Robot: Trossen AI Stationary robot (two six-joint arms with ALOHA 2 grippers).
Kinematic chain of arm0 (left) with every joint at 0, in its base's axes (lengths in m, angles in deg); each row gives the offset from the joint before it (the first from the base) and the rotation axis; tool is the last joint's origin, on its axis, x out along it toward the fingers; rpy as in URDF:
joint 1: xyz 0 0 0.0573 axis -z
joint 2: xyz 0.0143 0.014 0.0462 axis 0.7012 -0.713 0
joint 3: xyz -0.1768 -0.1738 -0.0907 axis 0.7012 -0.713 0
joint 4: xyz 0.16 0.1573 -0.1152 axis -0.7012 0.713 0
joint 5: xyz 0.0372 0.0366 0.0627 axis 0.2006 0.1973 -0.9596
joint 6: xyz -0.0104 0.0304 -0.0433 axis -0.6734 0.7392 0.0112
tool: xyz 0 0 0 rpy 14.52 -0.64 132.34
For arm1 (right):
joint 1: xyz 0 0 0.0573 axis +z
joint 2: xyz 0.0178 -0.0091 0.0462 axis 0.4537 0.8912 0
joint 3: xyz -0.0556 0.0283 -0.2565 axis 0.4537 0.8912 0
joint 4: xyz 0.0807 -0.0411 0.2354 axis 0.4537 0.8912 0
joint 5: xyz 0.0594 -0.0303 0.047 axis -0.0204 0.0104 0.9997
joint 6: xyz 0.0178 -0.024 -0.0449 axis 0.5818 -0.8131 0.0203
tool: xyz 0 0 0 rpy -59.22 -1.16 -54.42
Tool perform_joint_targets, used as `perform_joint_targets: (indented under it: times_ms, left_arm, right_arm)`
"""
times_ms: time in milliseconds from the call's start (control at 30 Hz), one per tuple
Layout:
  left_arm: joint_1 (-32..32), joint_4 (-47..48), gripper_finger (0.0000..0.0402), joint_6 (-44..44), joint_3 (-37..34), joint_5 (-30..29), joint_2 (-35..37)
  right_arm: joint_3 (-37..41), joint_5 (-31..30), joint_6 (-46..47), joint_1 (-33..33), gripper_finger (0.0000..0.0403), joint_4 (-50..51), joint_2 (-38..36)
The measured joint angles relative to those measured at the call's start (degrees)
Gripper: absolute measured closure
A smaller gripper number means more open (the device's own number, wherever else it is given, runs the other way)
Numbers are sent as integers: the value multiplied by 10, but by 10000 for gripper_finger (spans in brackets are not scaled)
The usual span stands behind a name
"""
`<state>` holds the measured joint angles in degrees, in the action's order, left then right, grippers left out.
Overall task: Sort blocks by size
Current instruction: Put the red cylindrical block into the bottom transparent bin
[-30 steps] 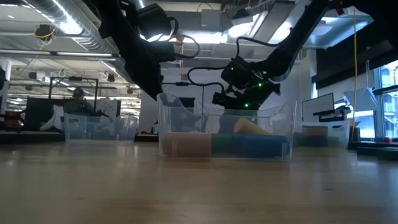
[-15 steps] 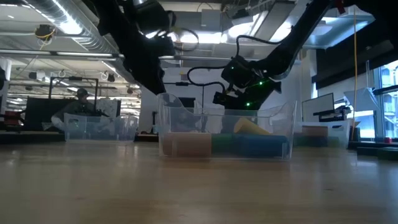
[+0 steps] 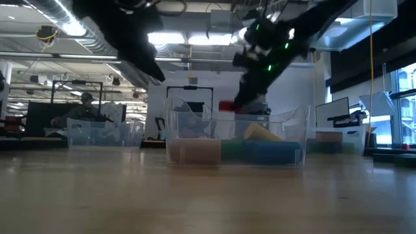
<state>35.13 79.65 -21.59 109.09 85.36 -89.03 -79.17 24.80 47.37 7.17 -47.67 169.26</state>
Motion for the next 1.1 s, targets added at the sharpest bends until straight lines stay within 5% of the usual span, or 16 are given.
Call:
perform_joint_targets:
  times_ms: [533,767,1100]
  left_arm:
    - [121,-267,247,-94,-148,-28,70]
    - [170,-327,247,-133,-182,-29,69]
    - [204,-347,247,-145,-192,-49,65]
  right_arm:
    - [0,-8,131,226,267,59,-115]
    - [0,-70,189,328,270,49,-83]
    - [-1,-73,211,358,265,19,24]
